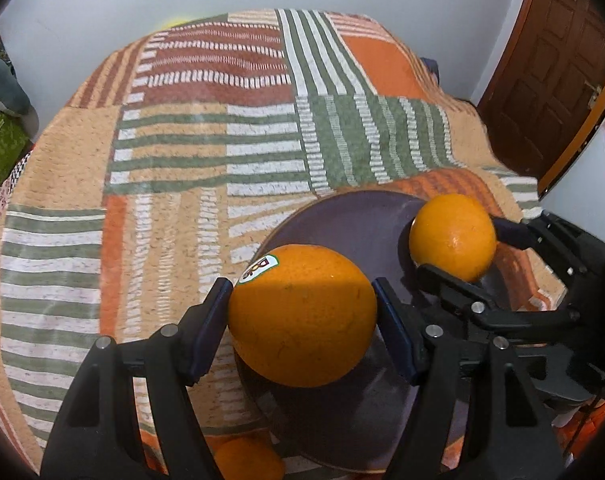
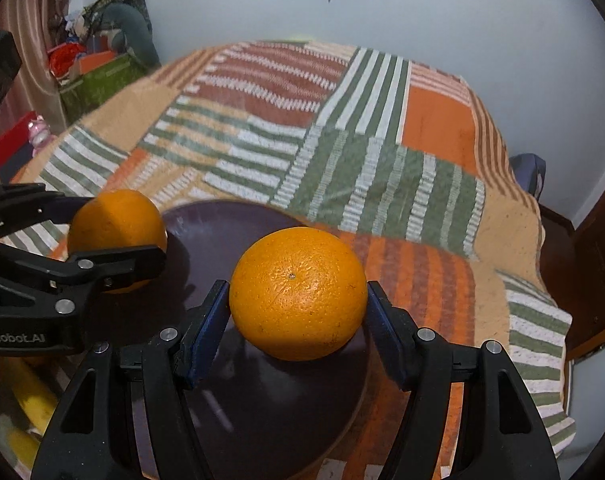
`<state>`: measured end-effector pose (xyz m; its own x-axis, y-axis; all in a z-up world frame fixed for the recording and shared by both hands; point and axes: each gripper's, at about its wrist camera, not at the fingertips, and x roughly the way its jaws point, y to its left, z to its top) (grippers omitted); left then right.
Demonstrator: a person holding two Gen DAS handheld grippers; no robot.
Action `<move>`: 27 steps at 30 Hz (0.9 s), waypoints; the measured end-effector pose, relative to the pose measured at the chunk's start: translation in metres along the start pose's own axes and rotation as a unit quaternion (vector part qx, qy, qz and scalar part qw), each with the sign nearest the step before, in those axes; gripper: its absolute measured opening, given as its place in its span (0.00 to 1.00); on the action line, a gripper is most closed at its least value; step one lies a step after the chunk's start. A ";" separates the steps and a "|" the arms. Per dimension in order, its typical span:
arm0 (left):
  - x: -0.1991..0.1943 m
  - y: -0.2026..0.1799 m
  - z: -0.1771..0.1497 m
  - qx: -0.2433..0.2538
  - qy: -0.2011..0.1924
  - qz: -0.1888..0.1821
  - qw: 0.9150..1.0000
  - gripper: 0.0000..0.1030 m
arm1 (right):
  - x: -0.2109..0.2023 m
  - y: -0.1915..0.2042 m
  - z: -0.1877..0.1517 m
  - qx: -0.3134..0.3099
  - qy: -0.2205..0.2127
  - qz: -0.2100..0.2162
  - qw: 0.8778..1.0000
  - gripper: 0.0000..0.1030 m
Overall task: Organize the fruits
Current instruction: 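Carry both oranges onto the purple plate and open both tools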
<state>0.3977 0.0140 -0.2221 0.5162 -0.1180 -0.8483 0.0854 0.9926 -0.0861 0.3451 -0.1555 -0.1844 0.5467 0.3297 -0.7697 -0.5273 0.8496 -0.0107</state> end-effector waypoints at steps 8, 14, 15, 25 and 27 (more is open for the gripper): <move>0.004 -0.006 0.000 0.010 0.007 0.009 1.000 0.68 | 0.000 0.005 0.001 -0.019 0.004 -0.009 1.000 0.63; -0.008 -0.008 -0.004 0.016 0.003 0.011 1.000 0.69 | -0.004 0.008 0.002 -0.019 0.012 -0.005 1.000 0.70; -0.014 -0.010 -0.005 0.020 -0.004 0.013 1.000 0.70 | -0.008 0.008 0.001 -0.020 0.006 -0.008 1.000 0.75; -0.090 -0.016 -0.023 0.032 -0.063 0.028 0.997 0.75 | -0.069 0.018 -0.006 -0.024 -0.039 -0.020 0.999 0.77; -0.103 -0.015 -0.030 0.031 -0.070 0.029 0.997 0.76 | -0.081 0.021 -0.010 -0.020 -0.047 -0.016 0.999 0.77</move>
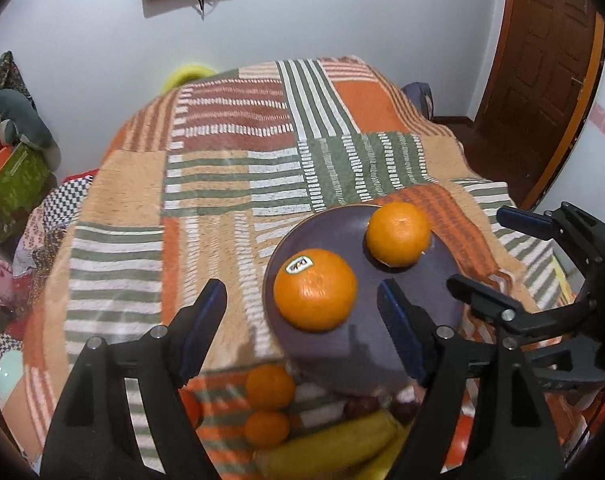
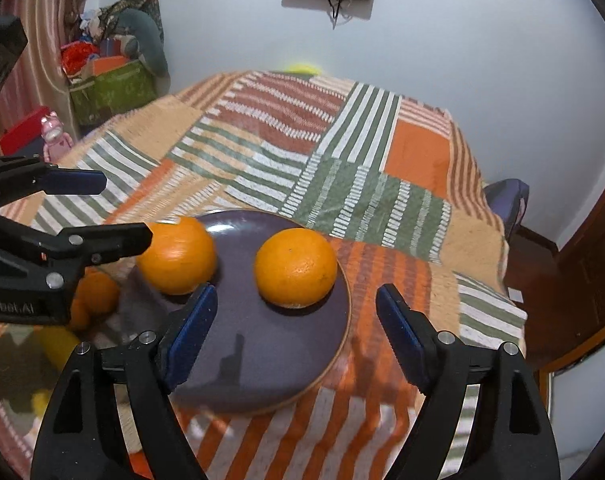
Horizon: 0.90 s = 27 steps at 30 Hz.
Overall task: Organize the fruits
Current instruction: 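Grasp the pale yellow-green gourd with the left tool while the right tool grasps a red tomato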
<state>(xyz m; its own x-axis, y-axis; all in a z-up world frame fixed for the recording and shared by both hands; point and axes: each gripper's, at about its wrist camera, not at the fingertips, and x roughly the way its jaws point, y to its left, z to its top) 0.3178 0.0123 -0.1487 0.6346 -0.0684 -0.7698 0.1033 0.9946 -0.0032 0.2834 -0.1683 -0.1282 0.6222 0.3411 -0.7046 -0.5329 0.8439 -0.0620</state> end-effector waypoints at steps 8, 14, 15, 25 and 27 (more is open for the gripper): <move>-0.051 0.005 -0.037 -0.002 -0.008 -0.007 1.000 0.79 | -0.052 0.018 -0.019 0.007 -0.024 0.002 1.000 0.77; -0.069 0.004 -0.073 0.000 0.006 -0.020 1.000 0.79 | -0.068 0.029 -0.042 0.022 -0.022 0.010 0.999 0.78; -0.069 0.003 -0.080 0.000 0.012 -0.024 1.000 0.79 | -0.068 0.031 -0.047 0.027 -0.018 0.016 0.999 0.78; -0.045 -0.014 -0.133 0.001 0.066 -0.054 0.996 0.79 | -0.049 0.053 -0.084 0.062 0.038 0.061 0.995 0.78; -0.036 -0.018 -0.138 0.004 0.075 -0.058 0.995 0.79 | -0.043 0.057 -0.087 0.061 0.045 0.066 0.995 0.78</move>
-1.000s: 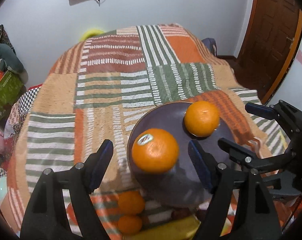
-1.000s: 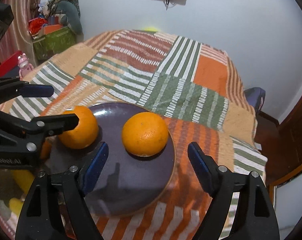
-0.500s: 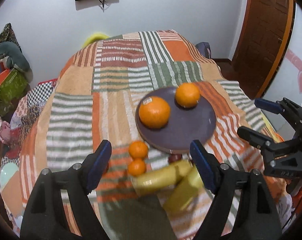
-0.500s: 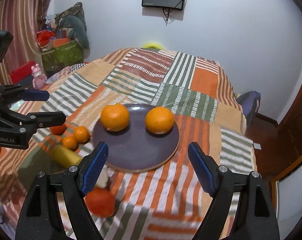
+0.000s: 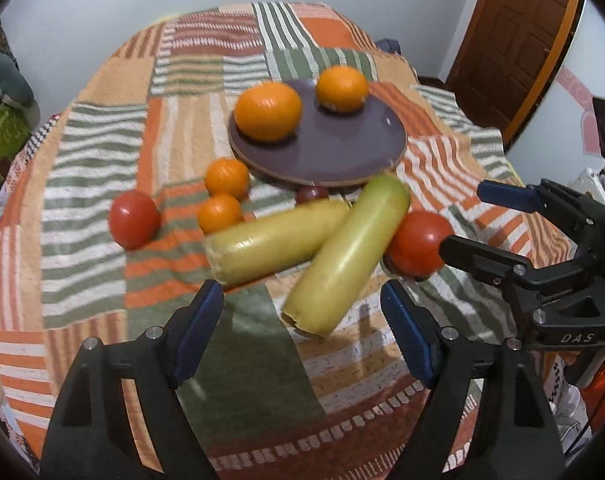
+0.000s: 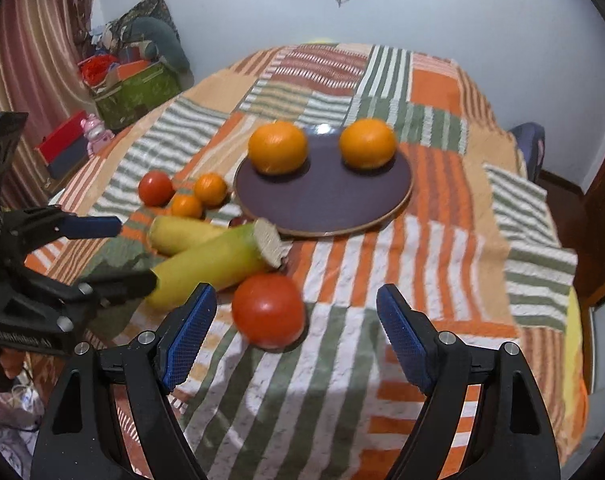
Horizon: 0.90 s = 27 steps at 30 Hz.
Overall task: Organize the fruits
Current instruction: 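Grasp the pale yellow-green gourd with the left tool while the right tool grasps a red tomato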
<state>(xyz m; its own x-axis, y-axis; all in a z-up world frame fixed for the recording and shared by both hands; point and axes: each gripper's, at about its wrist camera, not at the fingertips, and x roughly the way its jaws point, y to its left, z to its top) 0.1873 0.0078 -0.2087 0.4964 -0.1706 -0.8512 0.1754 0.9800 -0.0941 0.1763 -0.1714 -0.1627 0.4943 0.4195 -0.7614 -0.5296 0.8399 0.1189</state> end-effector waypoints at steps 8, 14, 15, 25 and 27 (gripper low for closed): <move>0.029 -0.005 0.000 0.011 0.015 -0.007 1.000 0.63 | 0.018 0.002 -0.009 -0.002 0.026 0.023 0.999 0.70; 0.034 -0.009 -0.002 0.018 0.008 -0.013 1.000 0.52 | 0.029 0.000 -0.012 0.007 0.041 0.050 0.998 0.51; 0.033 -0.009 -0.003 0.018 0.008 -0.014 1.000 0.51 | 0.030 0.000 -0.012 0.009 0.043 0.058 0.997 0.46; 0.015 -0.026 -0.020 0.038 0.024 -0.049 0.998 0.38 | 0.015 -0.007 -0.013 0.020 0.029 0.043 0.998 0.43; 0.011 -0.036 -0.025 0.056 0.029 -0.048 0.997 0.37 | 0.008 -0.014 -0.014 0.026 0.024 0.036 0.999 0.43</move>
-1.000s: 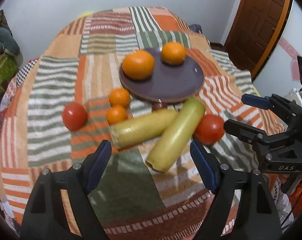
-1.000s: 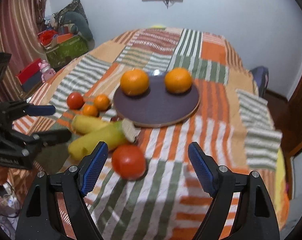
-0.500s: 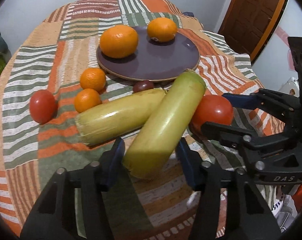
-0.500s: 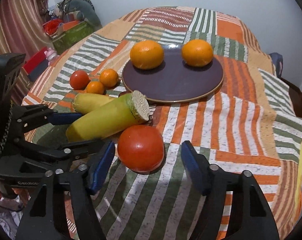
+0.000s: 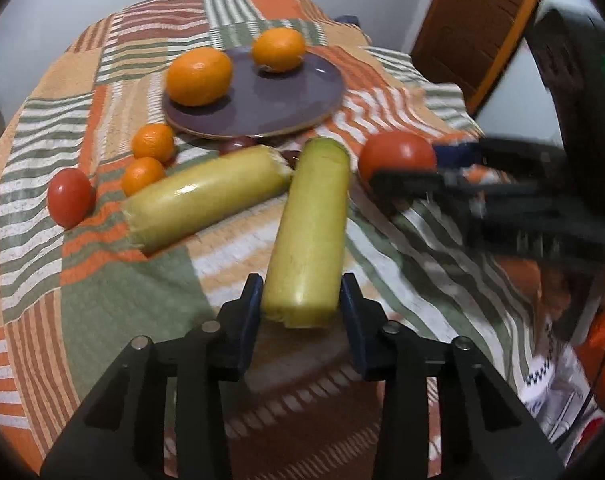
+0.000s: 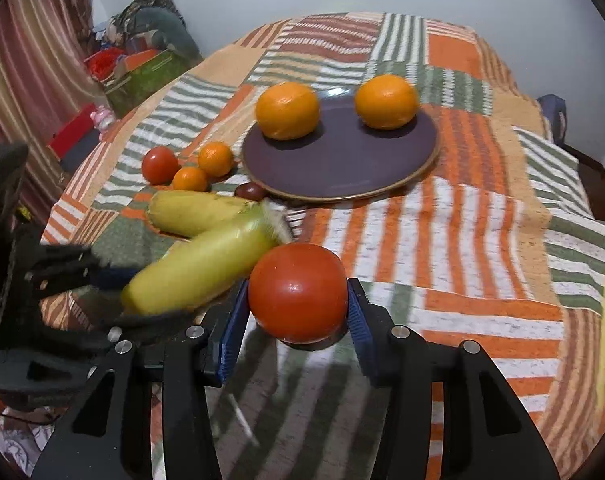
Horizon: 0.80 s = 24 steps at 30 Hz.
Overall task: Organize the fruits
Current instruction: 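Grasp the pale yellow-green gourd with the left tool while the right tool grasps a red tomato, then carry the gourd and tomato onto the purple plate and open both tools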
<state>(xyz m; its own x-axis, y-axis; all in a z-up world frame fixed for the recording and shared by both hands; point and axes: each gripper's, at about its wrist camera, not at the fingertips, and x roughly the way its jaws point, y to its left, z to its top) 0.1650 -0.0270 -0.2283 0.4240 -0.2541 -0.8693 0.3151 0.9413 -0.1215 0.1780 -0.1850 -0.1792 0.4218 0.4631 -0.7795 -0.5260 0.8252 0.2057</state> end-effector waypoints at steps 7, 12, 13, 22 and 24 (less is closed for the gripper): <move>0.003 -0.016 0.014 0.022 0.008 0.011 1.000 0.37 | -0.023 -0.022 -0.005 0.016 -0.011 -0.024 1.000 0.43; 0.021 -0.018 0.031 0.024 0.022 0.010 0.999 0.37 | -0.030 -0.031 -0.009 0.021 -0.013 -0.030 0.999 0.43; 0.023 -0.018 0.034 0.024 0.023 0.008 0.999 0.37 | -0.030 -0.032 -0.009 0.022 -0.014 -0.030 0.999 0.43; 0.035 -0.020 0.053 0.020 0.020 -0.003 1.000 0.34 | -0.029 -0.041 -0.010 0.032 -0.015 -0.028 0.999 0.43; 0.030 -0.019 0.053 0.018 0.013 -0.002 1.000 0.34 | -0.030 -0.042 -0.008 0.033 -0.017 -0.028 0.999 0.43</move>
<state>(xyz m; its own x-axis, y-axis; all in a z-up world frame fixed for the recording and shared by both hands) 0.2162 -0.0642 -0.2267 0.3997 -0.2523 -0.8813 0.3476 0.9313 -0.1089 0.1816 -0.2363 -0.1698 0.4748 0.4252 -0.7706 -0.4511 0.8694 0.2018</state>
